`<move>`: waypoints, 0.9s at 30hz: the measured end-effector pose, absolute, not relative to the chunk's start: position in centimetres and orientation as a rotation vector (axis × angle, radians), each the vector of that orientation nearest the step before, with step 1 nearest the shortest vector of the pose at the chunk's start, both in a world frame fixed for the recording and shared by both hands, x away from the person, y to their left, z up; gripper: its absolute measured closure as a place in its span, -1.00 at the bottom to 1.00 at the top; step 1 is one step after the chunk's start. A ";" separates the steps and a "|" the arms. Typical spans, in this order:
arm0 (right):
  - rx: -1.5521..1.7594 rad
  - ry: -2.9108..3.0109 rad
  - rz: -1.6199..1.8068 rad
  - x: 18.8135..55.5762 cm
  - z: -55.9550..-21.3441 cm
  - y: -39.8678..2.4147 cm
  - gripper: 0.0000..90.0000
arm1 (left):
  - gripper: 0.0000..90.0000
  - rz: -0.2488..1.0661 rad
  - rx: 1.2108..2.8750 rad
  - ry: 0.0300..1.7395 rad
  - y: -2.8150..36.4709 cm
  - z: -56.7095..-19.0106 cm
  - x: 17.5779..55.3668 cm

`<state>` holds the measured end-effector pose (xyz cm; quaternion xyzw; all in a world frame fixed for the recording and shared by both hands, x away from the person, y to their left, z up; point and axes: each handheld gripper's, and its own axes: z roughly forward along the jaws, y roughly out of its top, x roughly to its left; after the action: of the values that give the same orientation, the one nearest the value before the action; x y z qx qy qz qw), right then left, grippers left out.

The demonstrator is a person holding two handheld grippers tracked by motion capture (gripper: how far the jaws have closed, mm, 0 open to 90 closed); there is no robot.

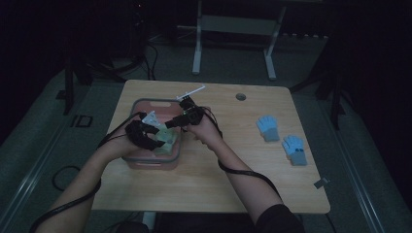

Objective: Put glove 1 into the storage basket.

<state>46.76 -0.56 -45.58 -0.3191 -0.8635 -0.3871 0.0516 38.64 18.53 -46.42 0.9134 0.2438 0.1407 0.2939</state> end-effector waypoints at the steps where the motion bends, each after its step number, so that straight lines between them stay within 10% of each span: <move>1: -0.965 -2.621 -1.193 46.6 -45.4 -0.9 0.13 | -0.03 0.377 2.417 0.654 18.3 -46.0 38.6; 27: -0.970 -2.698 -1.245 43.8 -44.4 -10.0 0.03 | -0.02 0.331 2.365 0.547 10.2 -45.1 36.5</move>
<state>43.75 -10.03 -44.44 -0.3103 -0.8631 -0.3984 0.0079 36.51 10.20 -45.12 0.9082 0.2100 0.1270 0.3391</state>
